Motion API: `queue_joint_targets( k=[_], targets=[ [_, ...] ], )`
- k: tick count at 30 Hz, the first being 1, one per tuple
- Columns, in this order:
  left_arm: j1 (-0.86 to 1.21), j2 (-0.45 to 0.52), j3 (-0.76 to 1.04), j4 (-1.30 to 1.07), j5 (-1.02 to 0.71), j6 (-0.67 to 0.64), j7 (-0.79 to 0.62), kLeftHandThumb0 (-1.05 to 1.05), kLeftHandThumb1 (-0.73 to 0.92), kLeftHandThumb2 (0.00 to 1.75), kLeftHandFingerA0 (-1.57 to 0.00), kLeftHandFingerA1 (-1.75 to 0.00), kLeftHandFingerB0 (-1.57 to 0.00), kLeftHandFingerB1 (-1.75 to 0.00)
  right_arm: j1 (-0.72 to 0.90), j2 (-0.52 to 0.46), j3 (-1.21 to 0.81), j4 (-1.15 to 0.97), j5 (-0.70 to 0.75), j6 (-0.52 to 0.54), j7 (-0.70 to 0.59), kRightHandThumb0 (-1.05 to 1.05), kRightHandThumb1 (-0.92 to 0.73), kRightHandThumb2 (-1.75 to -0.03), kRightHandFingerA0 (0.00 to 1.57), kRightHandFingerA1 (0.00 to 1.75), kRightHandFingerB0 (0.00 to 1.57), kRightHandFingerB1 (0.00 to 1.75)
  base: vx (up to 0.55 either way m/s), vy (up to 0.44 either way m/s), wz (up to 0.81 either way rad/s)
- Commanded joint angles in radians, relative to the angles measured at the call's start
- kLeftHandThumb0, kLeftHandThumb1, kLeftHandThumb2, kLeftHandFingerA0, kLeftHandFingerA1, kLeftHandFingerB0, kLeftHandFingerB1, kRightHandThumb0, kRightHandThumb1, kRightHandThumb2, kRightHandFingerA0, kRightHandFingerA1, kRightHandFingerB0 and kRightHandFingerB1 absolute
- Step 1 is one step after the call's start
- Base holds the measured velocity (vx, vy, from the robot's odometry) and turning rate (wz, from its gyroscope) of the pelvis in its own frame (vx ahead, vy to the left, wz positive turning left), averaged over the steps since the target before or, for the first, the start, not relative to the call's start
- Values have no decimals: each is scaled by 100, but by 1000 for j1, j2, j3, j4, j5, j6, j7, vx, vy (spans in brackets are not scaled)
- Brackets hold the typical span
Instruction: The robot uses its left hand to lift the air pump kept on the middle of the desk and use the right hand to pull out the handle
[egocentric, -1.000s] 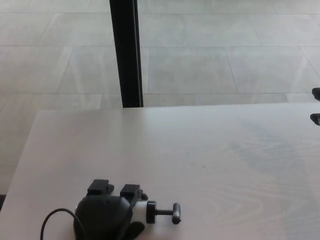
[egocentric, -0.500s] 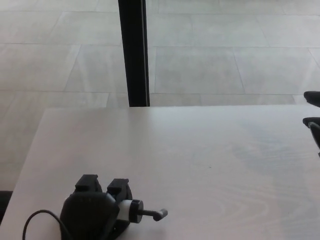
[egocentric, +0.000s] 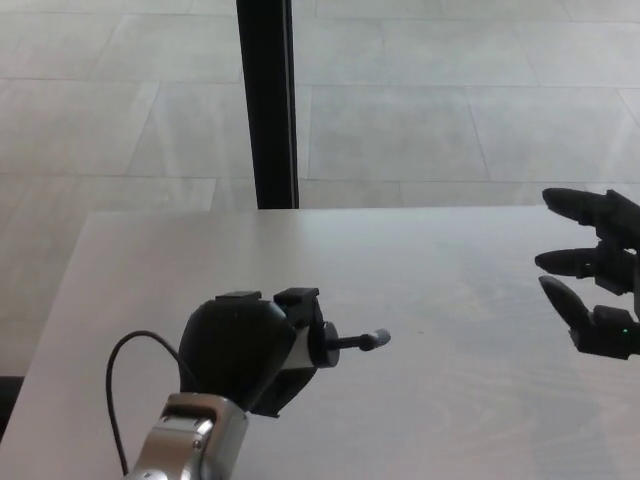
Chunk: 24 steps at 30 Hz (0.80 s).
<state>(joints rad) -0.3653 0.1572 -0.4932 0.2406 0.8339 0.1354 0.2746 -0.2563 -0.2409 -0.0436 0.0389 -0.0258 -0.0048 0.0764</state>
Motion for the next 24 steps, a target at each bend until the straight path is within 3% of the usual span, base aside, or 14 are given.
queue_joint_targets(
  k=[1, 6, 7, 8, 9, 10, 11, 12, 14, 15, 17, 18, 19, 24],
  targets=[
    [-50, -7, 3, 19, 16, 53, -63, -7, 52, 112, -88, -175, -74, -144, -21, 3, 46, -7, -66, -40, -10, -65, -51, -87, 55, 68, 29, 47, 0, 0, 0],
    [-57, -6, 6, 26, 14, 52, -63, -5, 52, 112, -89, -175, -73, -147, -27, -3, 62, 0, -80, -48, -8, -58, -49, -86, 54, 69, 28, 48, 0, 0, 0],
    [-52, 4, -2, 29, 29, 42, -47, -5, 47, 116, -89, -175, -78, -138, -33, -12, 74, 15, -110, -56, -18, -51, -61, -58, 58, 64, 36, 34, 0, 0, 0],
    [-48, 9, -7, 31, 37, 36, -34, -5, 47, 116, -88, -173, -81, -134, -35, -18, 80, 15, -125, -51, -20, -50, -61, -59, 57, 64, 36, 34, 0, 0, 0],
    [-43, 11, -9, 28, 35, 37, -43, -6, 50, 114, -88, -175, -78, -138, -41, -25, 85, 23, -142, -59, -25, -51, -47, -83, 54, 68, 29, 48, 0, 0, 0],
    [-40, 12, -9, 27, 32, 35, -47, -5, 48, 114, -89, -175, -78, -138, -44, -32, 90, 26, -157, -64, -29, -46, -60, -58, 57, 63, 36, 34, 0, 0, 0],
    [-39, 12, -8, 27, 29, 33, -48, -5, 48, 114, -89, -175, -78, -138, -45, -37, 93, 27, -168, -67, -31, -46, -60, -58, 57, 63, 36, 34, 0, 0, 0],
    [-39, 13, -8, 24, 25, 42, -71, -6, 51, 113, -88, -175, -75, -142, -53, -52, 103, 43, -197, -90, -39, -49, -48, -83, 53, 68, 29, 48, 0, 0, 0],
    [-36, 12, -6, 21, 18, 41, -79, -6, 52, 113, -88, -175, -74, -143, -56, -64, 113, 54, -223, -101, -51, -48, -48, -83, 54, 67, 29, 48, 0, 0, 0],
    [-41, 10, -7, 20, 23, 44, -78, -7, 54, 110, -85, -175, -76, -141, -58, -78, 127, 62, -253, -110, -61, -43, -61, -58, 58, 63, 36, 34, 0, 0, 0],
    [-61, -7, -10, 17, 36, 73, -89, -8, 61, 97, -88, -175, -75, -139, -60, -105, 163, 81, -339, -136, -104, -41, -59, -58, 60, 65, 39, 34, 0, 0, 0],
    [-61, -7, -10, 17, 36, 73, -90, -8, 61, 97, -88, -175, -75, -139, -61, -106, 164, 82, -339, -136, -106, -41, -59, -58, 60, 65, 39, 34, 0, 0, 0],
    [-66, -10, -14, 16, 46, 87, -100, -8, 62, 95, -89, -175, -79, -112, -60, -112, 174, 81, -359, -137, -115, -42, -61, -58, 61, 64, 38, 34, 0, 0, 0],
    [-110, -70, 5, 25, 38, 165, -127, -6, 54, 107, -92, -175, -81, -130, -71, -107, 220, 90, -478, -172, -241, -49, -47, -82, 62, 73, 35, 49, 0, 0, 0]
  ],
)
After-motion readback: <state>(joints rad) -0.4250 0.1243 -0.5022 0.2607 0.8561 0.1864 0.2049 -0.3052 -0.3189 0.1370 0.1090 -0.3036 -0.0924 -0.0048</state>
